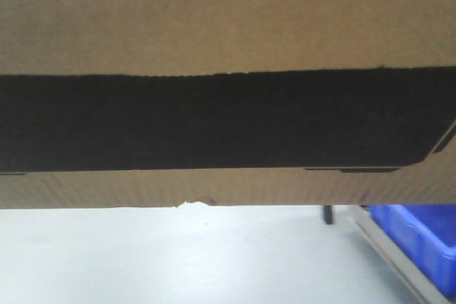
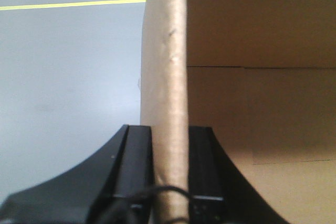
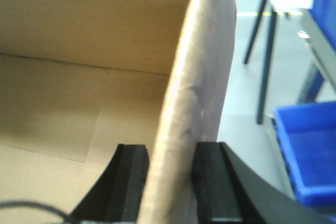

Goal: Grab box from left shelf to table start

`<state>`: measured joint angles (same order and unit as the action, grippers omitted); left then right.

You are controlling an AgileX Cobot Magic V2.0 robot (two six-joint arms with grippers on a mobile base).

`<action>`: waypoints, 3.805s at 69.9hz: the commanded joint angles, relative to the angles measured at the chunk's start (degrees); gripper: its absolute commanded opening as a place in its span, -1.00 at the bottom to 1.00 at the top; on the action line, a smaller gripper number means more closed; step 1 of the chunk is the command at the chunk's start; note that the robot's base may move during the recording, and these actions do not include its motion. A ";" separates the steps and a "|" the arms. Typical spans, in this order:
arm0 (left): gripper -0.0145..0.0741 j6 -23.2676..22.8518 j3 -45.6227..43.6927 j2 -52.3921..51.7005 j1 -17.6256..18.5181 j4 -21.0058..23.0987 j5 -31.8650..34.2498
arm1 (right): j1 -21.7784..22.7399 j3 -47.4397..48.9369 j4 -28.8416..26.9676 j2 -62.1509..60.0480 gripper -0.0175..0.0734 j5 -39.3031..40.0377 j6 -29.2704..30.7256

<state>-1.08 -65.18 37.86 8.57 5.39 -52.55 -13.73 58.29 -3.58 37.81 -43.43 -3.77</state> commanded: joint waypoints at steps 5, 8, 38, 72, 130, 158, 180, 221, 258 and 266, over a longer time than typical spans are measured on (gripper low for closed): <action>-0.90 -0.41 -2.76 -0.68 0.33 4.99 7.58 | 0.06 2.23 1.97 0.03 -0.49 7.83 0.42; -0.90 -0.41 -2.76 -0.68 0.33 4.99 7.58 | 0.06 2.23 1.97 0.03 -0.49 7.83 0.42; -0.90 -0.41 -2.76 -0.68 0.33 4.99 7.58 | 0.06 2.23 1.97 0.03 -0.49 7.83 0.42; -0.90 -0.41 -2.76 -0.68 0.33 4.99 7.58 | 0.06 2.23 1.97 0.03 -0.49 7.83 0.42; -0.90 -0.41 -2.76 -0.68 0.33 4.99 7.58 | 0.06 2.23 1.97 0.03 -0.49 7.84 0.42; -0.90 -0.41 -2.76 -0.68 0.33 4.99 7.58 | 0.06 2.23 1.97 0.03 -0.49 7.84 0.42; -0.90 -0.41 -2.76 -0.68 0.33 4.99 7.58 | 0.06 2.23 1.97 0.03 -0.49 7.90 0.42; -0.90 -0.41 -2.40 -0.68 0.33 4.99 7.68 | 0.06 2.23 1.97 0.03 -0.49 7.85 0.42; -0.90 -0.41 -0.44 0.01 0.33 4.99 7.79 | 0.06 2.23 1.97 0.11 -0.49 7.91 0.42; -0.90 -0.41 -0.44 0.01 0.33 4.99 7.79 | 0.06 2.23 1.97 0.11 -0.49 7.90 0.42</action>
<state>-1.18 -63.47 38.07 8.57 5.85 -52.33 -13.73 58.29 -3.38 37.81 -43.72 -3.77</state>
